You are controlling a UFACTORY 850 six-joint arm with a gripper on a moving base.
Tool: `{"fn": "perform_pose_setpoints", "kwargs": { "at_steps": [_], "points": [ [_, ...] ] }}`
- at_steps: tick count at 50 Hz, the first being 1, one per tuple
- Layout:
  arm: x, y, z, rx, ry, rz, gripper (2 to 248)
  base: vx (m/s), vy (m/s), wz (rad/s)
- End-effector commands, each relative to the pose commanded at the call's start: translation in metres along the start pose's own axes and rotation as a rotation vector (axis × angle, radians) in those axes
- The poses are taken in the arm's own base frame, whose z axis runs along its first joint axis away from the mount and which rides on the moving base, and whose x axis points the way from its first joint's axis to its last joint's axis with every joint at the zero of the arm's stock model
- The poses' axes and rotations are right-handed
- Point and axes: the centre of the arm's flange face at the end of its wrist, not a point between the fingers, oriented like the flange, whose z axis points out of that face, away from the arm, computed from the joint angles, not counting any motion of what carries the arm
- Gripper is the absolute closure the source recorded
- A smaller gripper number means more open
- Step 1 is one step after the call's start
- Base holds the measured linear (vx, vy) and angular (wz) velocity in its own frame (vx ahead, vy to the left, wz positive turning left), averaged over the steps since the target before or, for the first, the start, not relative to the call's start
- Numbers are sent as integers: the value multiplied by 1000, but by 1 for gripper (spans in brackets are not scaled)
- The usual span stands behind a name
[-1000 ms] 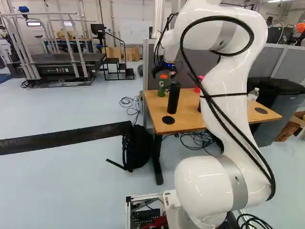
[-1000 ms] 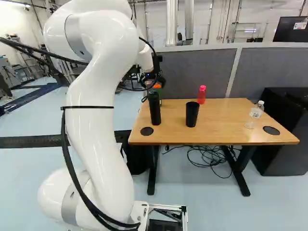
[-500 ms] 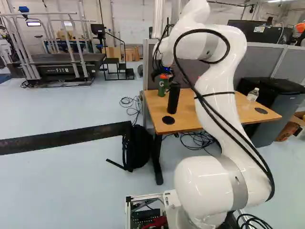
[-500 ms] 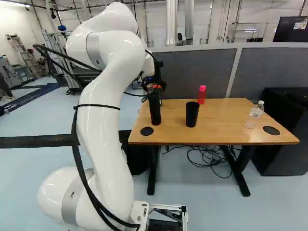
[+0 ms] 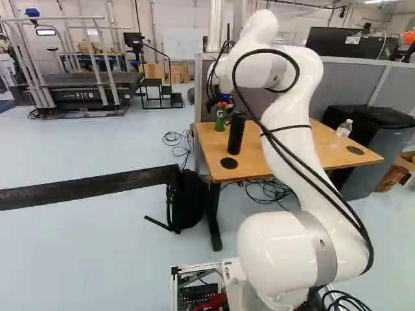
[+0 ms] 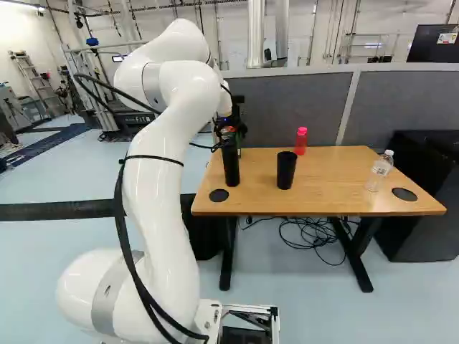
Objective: Pick up the green bottle from the table
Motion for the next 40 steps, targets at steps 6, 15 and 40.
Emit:
{"fn": "perform_pose_setpoints", "kwargs": {
  "at_steps": [6,15,40],
  "points": [
    [0,0,0,0,0,0,84,0,0,0],
    [0,0,0,0,0,0,219,0,0,0],
    [5,-2,-27,1,31,-2,227,0,0,0]
  ]
}}
